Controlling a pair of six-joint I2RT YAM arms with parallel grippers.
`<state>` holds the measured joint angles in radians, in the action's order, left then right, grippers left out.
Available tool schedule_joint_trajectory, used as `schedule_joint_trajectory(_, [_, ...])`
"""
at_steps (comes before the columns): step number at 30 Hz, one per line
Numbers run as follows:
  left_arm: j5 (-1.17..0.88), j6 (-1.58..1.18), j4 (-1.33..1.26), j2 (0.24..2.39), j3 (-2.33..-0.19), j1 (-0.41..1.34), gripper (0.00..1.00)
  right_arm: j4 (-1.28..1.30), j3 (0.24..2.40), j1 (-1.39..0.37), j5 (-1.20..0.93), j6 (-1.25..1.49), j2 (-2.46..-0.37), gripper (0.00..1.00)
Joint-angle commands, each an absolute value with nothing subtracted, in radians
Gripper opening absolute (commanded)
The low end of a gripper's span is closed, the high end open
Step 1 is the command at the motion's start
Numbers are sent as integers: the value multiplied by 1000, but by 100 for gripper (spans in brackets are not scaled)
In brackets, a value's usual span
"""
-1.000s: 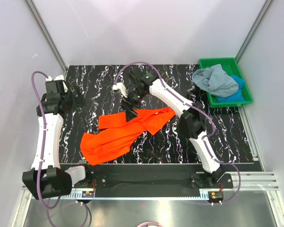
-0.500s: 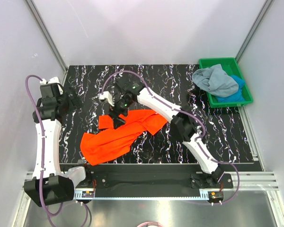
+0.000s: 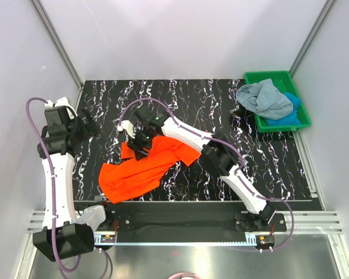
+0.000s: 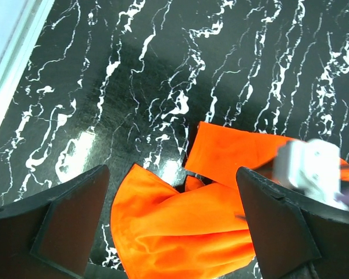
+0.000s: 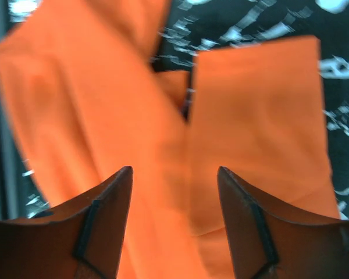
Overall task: Fold and stack the t-shirts
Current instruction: Flatten the tshirt out
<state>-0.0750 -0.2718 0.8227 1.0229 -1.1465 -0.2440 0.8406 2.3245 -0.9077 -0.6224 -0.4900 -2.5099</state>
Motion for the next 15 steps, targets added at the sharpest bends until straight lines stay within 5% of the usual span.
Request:
schedule_joint_trajectory(1, [-130, -296, 796, 994, -1129, -253, 97, 733, 2307, -905, -456, -442, -2522, 64])
schedule_joint_trajectory(10, [-143, -304, 782, 997, -1132, -261, 97, 718, 2244, -905, -327, -479, -2511, 47])
schedule_joint_trajectory(15, [-149, -307, 778, 1000, -1126, -262, 97, 707, 2244, -905, -288, -477, -2497, 20])
